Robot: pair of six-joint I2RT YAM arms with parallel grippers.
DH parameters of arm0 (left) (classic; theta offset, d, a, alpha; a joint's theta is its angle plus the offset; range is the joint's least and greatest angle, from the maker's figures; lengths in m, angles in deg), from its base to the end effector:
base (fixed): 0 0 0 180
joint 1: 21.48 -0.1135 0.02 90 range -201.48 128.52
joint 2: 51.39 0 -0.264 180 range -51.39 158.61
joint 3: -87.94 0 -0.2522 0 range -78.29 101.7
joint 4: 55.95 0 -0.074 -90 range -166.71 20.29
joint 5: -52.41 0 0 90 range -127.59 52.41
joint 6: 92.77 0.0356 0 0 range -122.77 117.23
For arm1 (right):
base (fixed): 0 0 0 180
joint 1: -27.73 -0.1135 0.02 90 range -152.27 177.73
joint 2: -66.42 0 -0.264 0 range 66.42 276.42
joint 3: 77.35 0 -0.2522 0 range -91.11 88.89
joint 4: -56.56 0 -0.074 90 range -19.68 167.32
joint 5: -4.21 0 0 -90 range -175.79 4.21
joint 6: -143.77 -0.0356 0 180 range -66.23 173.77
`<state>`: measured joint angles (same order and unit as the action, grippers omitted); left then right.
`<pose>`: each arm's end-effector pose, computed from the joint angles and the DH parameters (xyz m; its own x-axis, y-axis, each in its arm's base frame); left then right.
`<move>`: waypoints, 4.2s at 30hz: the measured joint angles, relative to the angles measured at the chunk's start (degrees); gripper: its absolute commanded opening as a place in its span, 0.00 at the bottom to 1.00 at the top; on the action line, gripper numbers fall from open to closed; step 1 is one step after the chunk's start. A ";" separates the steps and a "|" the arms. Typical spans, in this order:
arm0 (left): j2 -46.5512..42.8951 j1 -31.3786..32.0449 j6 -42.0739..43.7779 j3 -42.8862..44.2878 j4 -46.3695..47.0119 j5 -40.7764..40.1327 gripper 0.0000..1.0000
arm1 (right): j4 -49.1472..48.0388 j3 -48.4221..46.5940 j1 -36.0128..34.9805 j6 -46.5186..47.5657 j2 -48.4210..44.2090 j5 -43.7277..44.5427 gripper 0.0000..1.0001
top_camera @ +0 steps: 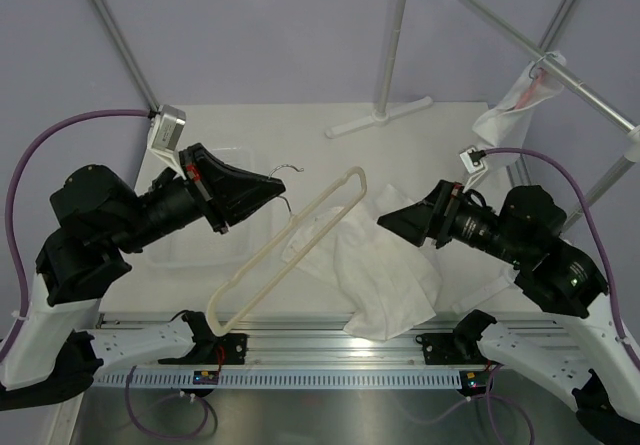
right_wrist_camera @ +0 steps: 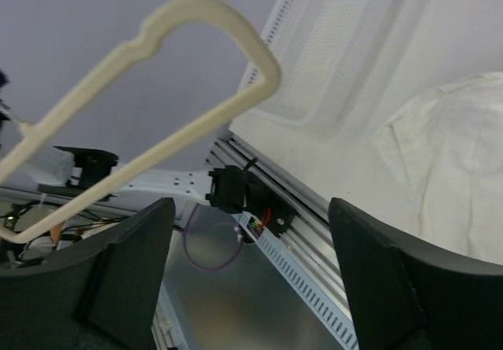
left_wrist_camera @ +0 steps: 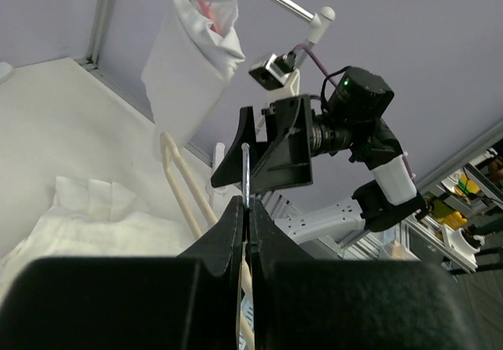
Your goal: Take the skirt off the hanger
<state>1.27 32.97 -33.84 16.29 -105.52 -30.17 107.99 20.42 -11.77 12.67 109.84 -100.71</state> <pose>0.0606 -0.0927 0.5434 -0.4018 -0.3179 -0.8588 0.7870 0.3596 -0.5014 0.0949 0.0901 0.4293 -0.6585 0.2804 -0.6984 -0.4984 0.5328 0.6839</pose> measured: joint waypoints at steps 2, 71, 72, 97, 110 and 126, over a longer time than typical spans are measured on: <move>-0.44 0.00 -0.02 -1.29 1.62 1.44 0.00 | -2.19 -1.64 0.00 -3.02 -0.96 -0.98 0.76; -9.11 2.01 2.47 -16.09 -0.50 -2.54 0.99 | -13.77 3.08 -25.64 -32.37 6.71 47.76 0.00; -9.07 2.01 2.16 -17.31 -0.96 -2.40 0.99 | -13.62 2.73 -25.64 -32.20 7.04 48.61 0.00; -16.94 3.34 -0.26 -32.94 -2.01 3.30 0.89 | -14.56 -6.21 -25.64 -29.18 14.95 54.90 0.00; -14.51 4.42 1.90 -33.33 -2.34 -5.07 0.00 | -14.80 -7.72 -25.62 -26.77 15.39 53.70 0.94; 3.19 3.28 9.40 -14.25 -13.18 -24.22 0.00 | -2.58 -5.99 -25.79 -15.65 -6.12 39.08 0.67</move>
<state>4.46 36.25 -24.44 2.04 -118.70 -54.38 105.41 14.43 -37.56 -2.98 103.72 -61.63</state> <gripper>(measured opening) 0.055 0.850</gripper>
